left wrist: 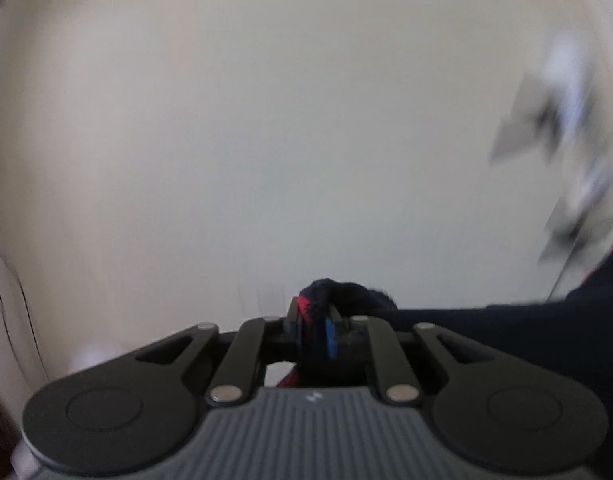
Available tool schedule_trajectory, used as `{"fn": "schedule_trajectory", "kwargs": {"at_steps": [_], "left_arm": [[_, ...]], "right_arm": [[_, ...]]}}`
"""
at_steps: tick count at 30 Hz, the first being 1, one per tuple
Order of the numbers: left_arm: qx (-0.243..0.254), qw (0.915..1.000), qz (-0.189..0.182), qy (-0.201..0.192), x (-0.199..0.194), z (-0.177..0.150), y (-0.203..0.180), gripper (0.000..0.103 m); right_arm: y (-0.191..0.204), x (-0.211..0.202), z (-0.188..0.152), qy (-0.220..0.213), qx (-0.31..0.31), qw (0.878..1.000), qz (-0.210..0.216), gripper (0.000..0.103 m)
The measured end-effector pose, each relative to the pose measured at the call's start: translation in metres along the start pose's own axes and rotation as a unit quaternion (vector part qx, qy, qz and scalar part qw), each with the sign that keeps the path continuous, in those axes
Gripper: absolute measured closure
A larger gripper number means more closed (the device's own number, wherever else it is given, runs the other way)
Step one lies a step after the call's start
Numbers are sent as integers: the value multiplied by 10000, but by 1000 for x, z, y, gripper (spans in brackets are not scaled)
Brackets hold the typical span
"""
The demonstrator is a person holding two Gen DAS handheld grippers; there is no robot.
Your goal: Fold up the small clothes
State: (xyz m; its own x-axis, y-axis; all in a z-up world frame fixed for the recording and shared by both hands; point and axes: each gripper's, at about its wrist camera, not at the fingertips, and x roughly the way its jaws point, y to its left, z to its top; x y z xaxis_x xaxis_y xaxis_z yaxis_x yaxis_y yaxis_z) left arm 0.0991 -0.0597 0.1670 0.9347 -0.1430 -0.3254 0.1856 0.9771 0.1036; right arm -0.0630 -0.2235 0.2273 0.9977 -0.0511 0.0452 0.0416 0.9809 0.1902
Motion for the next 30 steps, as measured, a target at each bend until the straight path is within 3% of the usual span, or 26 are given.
{"fn": "schedule_trajectory", "kwargs": {"at_steps": [1, 2, 4, 6, 7, 9, 11, 12, 14, 15, 16, 18, 19, 22, 24, 25, 26, 28, 29, 30], "left_arm": [[-74, 9972, 103, 735, 38, -19, -6, 95], [-218, 9937, 25, 1096, 54, -36, -5, 95], [-392, 9915, -353, 1189, 51, -66, 9, 91], [-195, 9938, -400, 1021, 28, -91, 26, 87], [-141, 9943, -407, 978, 15, -103, 37, 74], [-177, 9930, -477, 1068, -5, -114, 59, 58], [-292, 9893, -619, 1292, -23, -134, 77, 50], [-348, 9868, -707, 1412, -28, -142, 82, 45], [-480, 9818, -886, 1609, -40, -159, 88, 38], [-552, 9796, -960, 1678, -47, -168, 90, 34], [-619, 9777, -1030, 1725, -52, -174, 93, 30], [-751, 9755, -1075, 1766, -65, -187, 93, 28], [-791, 9751, -1061, 1777, -72, -192, 94, 28], [-845, 9753, -1049, 1752, -91, -197, 104, 28], [-788, 9764, -1050, 1714, -106, -198, 107, 27], [-740, 9770, -1051, 1700, -111, -198, 108, 27], [-718, 9771, -1062, 1701, -114, -195, 108, 27], [-722, 9758, -1159, 1710, -119, -195, 107, 27], [-731, 9749, -1231, 1705, -123, -196, 106, 27], [-738, 9739, -1298, 1708, -127, -198, 104, 26]], "right_arm": [[-11, 38, -24, 440, 40, 9989, -171, 78], [-23, 68, -50, 918, 49, 9946, -479, 75], [-55, 94, -93, 1788, 295, 9791, -927, 74], [-93, 70, -120, 2014, 721, 9750, -597, 74], [-105, 56, -126, 2106, 751, 9733, -524, 73], [-128, 22, -143, 2388, 773, 9669, -451, 67], [-142, -5, -157, 2616, 889, 9604, -363, 64], [-145, -20, -166, 2722, 917, 9574, -307, 60], [-137, -30, -177, 2877, 886, 9532, -277, 40], [-132, -34, -184, 2934, 859, 9517, -284, 37], [-125, -37, -191, 2982, 804, 9508, -241, 39], [-108, -38, -208, 3188, 494, 9464, -168, 75], [-100, -38, -212, 3145, 229, 9486, -274, 91], [-90, -41, -195, 2872, -280, 9563, -467, 93], [-103, -47, -163, 2231, -857, 9634, -1216, 93], [-114, -48, -151, 1934, -1161, 9595, -1687, 93], [-128, -47, -138, 1685, -1505, 9479, -2244, 93], [-162, -38, -122, 1735, -1724, 9193, -3084, 89], [-177, -35, -116, 1953, -1451, 9154, -3207, 80], [-182, -41, -112, 1948, -1094, 9222, -3157, 77]]}}
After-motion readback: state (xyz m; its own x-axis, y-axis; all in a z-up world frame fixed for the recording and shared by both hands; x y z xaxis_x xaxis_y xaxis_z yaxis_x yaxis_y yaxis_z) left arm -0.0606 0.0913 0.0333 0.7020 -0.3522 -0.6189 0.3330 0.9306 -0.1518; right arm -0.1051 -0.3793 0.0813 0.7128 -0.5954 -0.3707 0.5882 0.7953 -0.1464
